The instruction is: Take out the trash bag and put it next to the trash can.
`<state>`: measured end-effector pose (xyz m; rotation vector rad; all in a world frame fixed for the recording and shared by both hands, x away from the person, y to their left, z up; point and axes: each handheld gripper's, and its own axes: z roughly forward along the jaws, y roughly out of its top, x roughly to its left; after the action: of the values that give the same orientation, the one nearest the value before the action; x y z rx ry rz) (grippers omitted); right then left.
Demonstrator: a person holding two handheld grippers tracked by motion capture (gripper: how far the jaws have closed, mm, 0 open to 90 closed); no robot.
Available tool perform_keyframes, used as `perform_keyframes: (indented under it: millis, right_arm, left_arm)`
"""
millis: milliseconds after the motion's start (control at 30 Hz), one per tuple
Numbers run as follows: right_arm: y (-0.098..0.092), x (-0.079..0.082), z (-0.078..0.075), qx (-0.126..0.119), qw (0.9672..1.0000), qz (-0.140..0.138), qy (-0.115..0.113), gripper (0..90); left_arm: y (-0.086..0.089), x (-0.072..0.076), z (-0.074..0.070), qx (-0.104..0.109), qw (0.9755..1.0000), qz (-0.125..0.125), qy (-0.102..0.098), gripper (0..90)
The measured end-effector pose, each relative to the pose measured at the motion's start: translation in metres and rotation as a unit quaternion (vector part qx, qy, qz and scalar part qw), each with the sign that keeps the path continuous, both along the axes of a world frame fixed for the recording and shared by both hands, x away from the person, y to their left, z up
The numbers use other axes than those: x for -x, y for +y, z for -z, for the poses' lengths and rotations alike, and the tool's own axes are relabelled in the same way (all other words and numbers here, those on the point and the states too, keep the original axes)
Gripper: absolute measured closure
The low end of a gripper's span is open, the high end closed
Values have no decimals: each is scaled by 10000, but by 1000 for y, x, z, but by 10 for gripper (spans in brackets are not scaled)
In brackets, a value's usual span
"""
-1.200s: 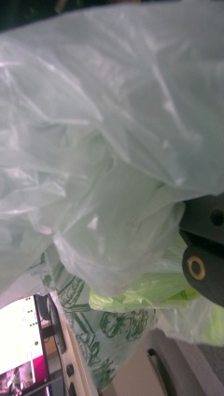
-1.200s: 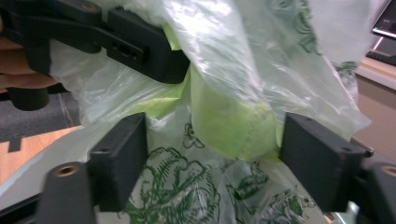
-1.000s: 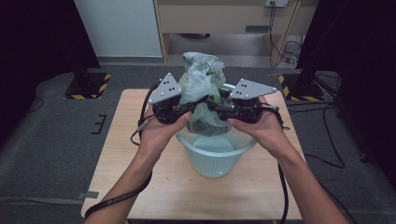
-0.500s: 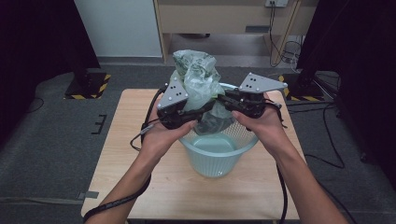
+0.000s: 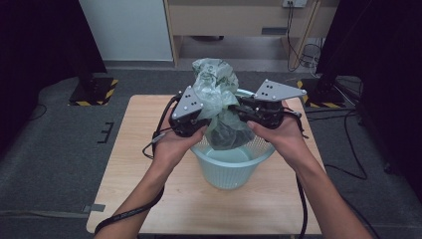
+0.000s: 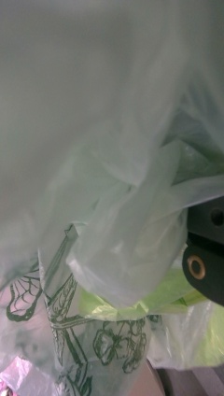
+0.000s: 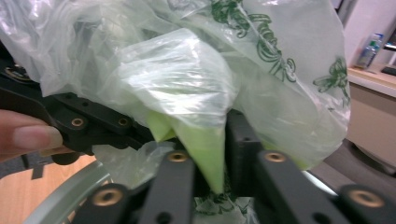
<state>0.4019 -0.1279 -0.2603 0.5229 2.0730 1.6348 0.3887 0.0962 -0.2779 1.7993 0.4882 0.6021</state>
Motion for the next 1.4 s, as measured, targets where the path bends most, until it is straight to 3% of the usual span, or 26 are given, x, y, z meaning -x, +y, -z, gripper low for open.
perform_keyframes:
  millis: [200,367,533,733,900,1400]
  right_arm:
    - [-11,1,0,69,9994,283,196,391]
    - [-21,2,3,5,9990,409,206,253]
    - [-34,-2,5,-76,9965,710,435,112]
    - [-47,-6,8,-213,9934,948,607,73]
    - [-56,-10,14,-152,9906,1165,696,60]
    - [-68,-22,26,-186,9772,1848,1033,50]
  left_arm:
    - [8,-5,0,109,9998,-182,37,879]
    - [11,-6,-2,202,9995,-257,3,879]
    - [13,-4,-6,304,9991,-292,-83,879]
    - [19,-4,-11,399,9983,-400,-144,878]
    - [25,-5,-13,454,9978,-466,-152,878]
    - [36,-2,-19,544,9967,-551,-249,877]
